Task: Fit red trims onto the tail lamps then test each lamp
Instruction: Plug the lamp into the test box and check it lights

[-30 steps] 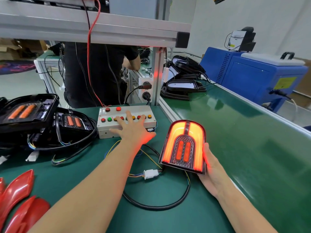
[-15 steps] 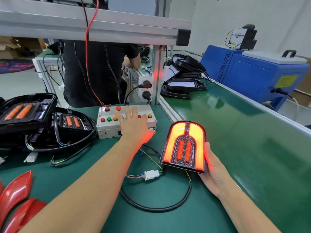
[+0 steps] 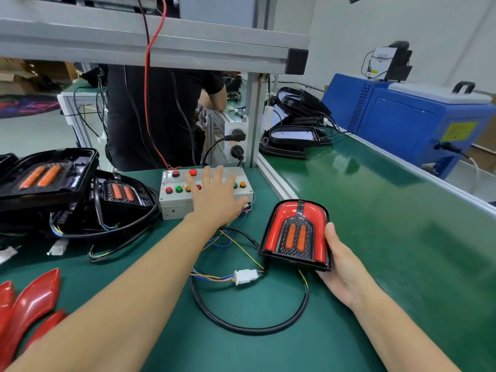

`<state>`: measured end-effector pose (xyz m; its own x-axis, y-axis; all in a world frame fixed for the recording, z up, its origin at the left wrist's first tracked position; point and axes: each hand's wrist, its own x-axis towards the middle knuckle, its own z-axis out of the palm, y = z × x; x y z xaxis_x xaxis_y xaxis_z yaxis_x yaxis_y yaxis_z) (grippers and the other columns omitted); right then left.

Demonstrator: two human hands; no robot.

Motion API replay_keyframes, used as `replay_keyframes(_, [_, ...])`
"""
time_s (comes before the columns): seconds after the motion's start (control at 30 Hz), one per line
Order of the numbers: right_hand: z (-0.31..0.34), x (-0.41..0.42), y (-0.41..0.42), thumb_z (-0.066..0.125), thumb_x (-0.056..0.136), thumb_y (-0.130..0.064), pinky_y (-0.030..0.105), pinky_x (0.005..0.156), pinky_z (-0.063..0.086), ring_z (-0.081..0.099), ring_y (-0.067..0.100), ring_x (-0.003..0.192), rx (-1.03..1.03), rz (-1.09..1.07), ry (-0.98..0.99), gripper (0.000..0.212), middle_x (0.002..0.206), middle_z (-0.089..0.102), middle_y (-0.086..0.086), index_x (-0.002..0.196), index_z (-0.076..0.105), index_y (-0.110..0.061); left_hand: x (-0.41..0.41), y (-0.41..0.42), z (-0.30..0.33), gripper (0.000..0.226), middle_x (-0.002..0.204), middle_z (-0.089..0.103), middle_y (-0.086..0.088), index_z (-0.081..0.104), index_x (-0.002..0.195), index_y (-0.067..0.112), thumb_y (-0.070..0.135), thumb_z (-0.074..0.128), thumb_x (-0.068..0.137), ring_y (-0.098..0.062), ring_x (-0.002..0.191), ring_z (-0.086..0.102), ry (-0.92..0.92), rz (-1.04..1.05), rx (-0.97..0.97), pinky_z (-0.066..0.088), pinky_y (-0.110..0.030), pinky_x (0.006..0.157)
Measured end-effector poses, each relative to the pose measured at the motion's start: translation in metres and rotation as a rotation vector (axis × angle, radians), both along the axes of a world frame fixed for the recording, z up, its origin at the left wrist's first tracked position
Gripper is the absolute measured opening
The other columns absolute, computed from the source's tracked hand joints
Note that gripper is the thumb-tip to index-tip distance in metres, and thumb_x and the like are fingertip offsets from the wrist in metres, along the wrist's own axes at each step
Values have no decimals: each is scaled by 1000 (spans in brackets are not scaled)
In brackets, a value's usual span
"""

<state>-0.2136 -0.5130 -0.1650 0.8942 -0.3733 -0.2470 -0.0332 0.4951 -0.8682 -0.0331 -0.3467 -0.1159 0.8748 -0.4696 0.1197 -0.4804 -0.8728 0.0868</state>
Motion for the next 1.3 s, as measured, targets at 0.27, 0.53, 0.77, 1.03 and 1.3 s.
replay_keyframes(0.27, [4, 2, -1, 51, 85, -51, 33, 81, 49, 71, 18, 98, -39, -18, 87, 55, 112, 72, 9, 121, 64, -11, -70, 58, 7, 25, 92, 61, 18, 67, 106, 29, 34, 66, 82, -8, 98, 57, 331, -383, -251, 42, -26, 91])
replay_keyframes(0.53, [30, -17, 9, 51, 98, -35, 28, 98, 37, 56, 12, 111, -724, -381, 240, 42, 133, 58, 3, 132, 52, -9, -100, 66, -37, 22, 95, 58, 10, 63, 103, 28, 42, 55, 88, -14, 99, 51, 77, -345, -141, 32, -29, 85])
replay_keyframes(0.77, [34, -21, 75, 77, 71, -39, 40, 102, 22, 61, 15, 104, -1969, -123, -120, 33, 102, 70, -11, 101, 74, -25, -100, 78, -39, 22, 82, 59, 11, 65, 101, 31, 46, 55, 88, -10, 87, 49, -1, -401, -289, 27, -27, 85])
replay_keyframes(1.03, [22, -6, 102, 90, 60, -38, 40, 93, 26, 67, 15, 72, -2144, 18, -199, 25, 66, 65, -12, 73, 74, -23, -99, 95, -32, 19, 82, 63, 14, 66, 101, 38, 48, 58, 88, -7, 84, 47, 6, -468, -411, 23, -26, 89])
replay_keyframes(1.3, [28, -18, 88, 71, 74, -33, 33, 87, 23, 65, 18, 75, -1929, -93, -151, 12, 70, 65, -13, 77, 74, -23, -64, 135, -17, 13, 82, 73, 12, 77, 87, 28, 27, 77, 74, -7, 83, 65, 108, -312, -629, 44, -35, 91])
